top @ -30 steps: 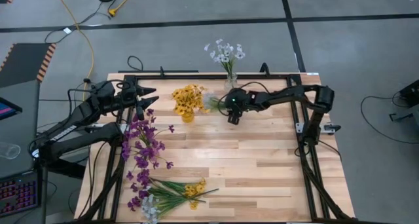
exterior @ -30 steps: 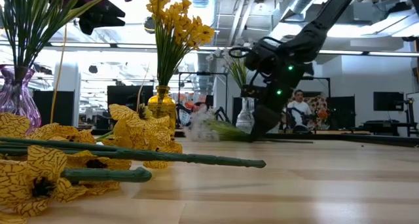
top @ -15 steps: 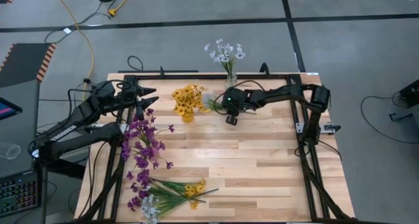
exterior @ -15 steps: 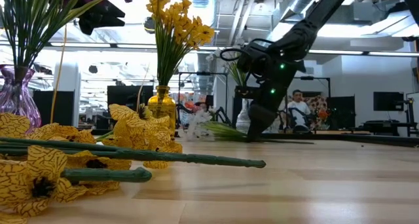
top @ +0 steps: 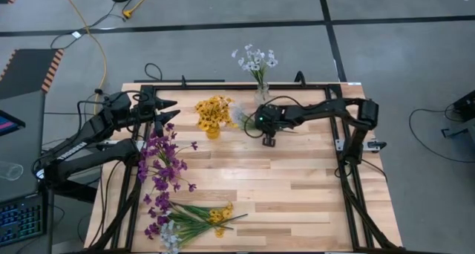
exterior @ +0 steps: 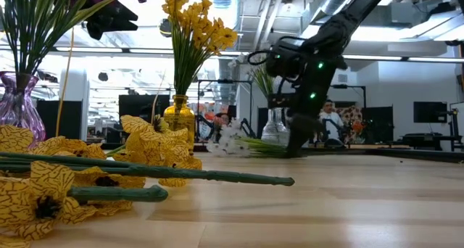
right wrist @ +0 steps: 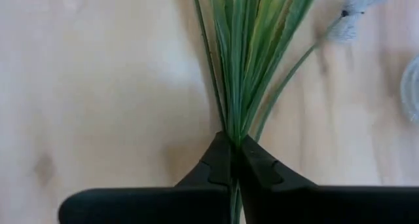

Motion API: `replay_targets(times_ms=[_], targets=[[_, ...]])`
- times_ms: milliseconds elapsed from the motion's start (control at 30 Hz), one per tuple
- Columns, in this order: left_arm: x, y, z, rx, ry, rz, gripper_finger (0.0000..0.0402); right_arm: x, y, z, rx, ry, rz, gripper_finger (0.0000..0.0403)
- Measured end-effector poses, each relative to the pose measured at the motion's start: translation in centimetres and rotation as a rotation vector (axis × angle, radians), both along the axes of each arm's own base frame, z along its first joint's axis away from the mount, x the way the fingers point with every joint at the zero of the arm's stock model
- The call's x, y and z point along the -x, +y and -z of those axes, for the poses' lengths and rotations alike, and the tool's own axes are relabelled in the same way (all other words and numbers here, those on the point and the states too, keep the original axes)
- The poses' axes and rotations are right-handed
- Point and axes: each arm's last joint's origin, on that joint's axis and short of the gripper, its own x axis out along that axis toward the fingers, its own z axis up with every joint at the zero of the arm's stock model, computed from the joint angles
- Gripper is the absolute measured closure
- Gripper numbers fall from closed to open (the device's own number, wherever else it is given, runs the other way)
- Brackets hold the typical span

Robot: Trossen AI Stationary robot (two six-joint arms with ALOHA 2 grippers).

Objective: Sort flowers into vase by color
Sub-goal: Put the top white flowers into the transparent vase

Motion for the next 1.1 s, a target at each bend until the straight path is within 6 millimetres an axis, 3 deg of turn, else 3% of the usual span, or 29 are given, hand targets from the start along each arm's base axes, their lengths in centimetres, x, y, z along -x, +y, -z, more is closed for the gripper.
replay_targets(times_ms=[167, 633, 1100], targets=[[0.0, 0.0, 0.0, -0.001, 0.000, 0.000, 0.0233, 1.2, 0.4, -3.0, -0.007, -0.031, 0.022, 0.0369], [0.0, 0.0, 0.0, 0.000, 0.001, 0.001, 0.0233, 4.2, 1.0, -8.3, -0.004, -0.119, 0.051, 0.0369], [0.0, 0.0, 0.0, -0.008, 0.004, 0.002, 0.0233, 10.9, 2.6, -8.2, -0.033, -0.300, 0.217, 0.0369]])
